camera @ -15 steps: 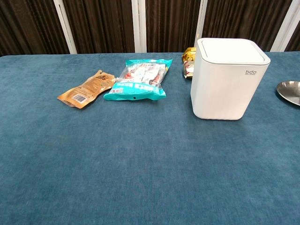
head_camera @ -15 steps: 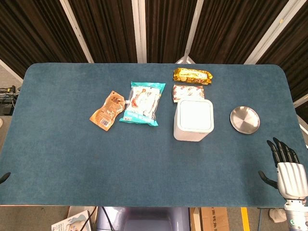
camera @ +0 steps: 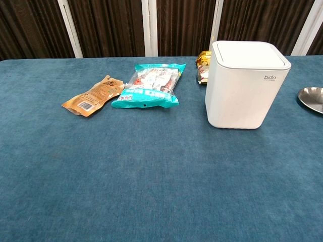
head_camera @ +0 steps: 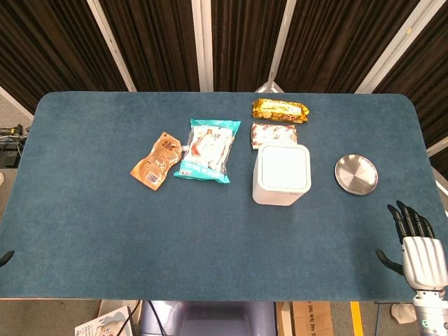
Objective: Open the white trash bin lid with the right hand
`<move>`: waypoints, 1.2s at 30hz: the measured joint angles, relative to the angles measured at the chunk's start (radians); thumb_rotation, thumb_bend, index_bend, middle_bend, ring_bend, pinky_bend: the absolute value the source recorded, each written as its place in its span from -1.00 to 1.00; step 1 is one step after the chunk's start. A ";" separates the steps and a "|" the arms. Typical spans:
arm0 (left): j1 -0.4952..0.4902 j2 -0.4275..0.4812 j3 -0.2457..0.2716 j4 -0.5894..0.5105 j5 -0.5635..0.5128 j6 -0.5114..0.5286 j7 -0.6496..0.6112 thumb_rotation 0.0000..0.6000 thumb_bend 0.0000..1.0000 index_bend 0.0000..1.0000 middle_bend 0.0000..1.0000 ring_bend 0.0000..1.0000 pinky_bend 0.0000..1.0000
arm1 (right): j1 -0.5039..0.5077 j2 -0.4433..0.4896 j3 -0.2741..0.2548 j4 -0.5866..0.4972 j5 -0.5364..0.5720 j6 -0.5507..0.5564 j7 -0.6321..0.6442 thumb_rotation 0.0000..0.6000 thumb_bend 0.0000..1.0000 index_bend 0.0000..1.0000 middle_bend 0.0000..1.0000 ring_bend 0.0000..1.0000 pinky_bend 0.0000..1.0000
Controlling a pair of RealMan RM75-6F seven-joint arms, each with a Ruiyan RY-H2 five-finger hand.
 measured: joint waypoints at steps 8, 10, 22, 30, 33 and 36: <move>0.005 0.003 0.005 -0.007 0.006 0.008 0.007 1.00 -0.99 -0.62 -0.79 -1.00 -0.72 | -0.005 0.005 -0.001 -0.006 -0.005 0.010 0.007 1.00 -0.61 -0.77 -0.82 -0.77 -0.67; 0.007 0.004 0.005 -0.008 0.007 0.011 0.005 1.00 -0.99 -0.62 -0.79 -1.00 -0.72 | -0.007 0.009 -0.004 -0.009 -0.008 0.013 0.010 1.00 -0.61 -0.78 -0.81 -0.74 -0.67; 0.005 0.002 0.008 -0.012 0.015 0.011 0.019 1.00 -0.99 -0.62 -0.79 -1.00 -0.72 | 0.009 0.007 0.003 -0.009 -0.028 0.007 0.060 1.00 -0.36 -0.79 0.46 0.53 0.52; 0.004 -0.001 0.009 -0.022 0.018 0.011 0.041 1.00 -0.99 -0.62 -0.79 -1.00 -0.72 | 0.117 0.084 0.045 -0.080 -0.026 -0.137 0.050 1.00 0.33 -0.79 0.72 0.72 0.66; 0.003 -0.003 0.009 -0.023 0.014 0.006 0.049 1.00 -0.99 -0.62 -0.79 -1.00 -0.72 | 0.166 0.111 0.063 -0.123 -0.010 -0.217 0.009 1.00 0.37 -0.81 0.73 0.72 0.66; -0.001 -0.003 0.008 -0.026 0.009 -0.002 0.055 1.00 -0.99 -0.62 -0.79 -1.00 -0.72 | 0.221 0.138 0.081 -0.177 0.019 -0.307 -0.049 1.00 0.37 -0.85 0.73 0.73 0.66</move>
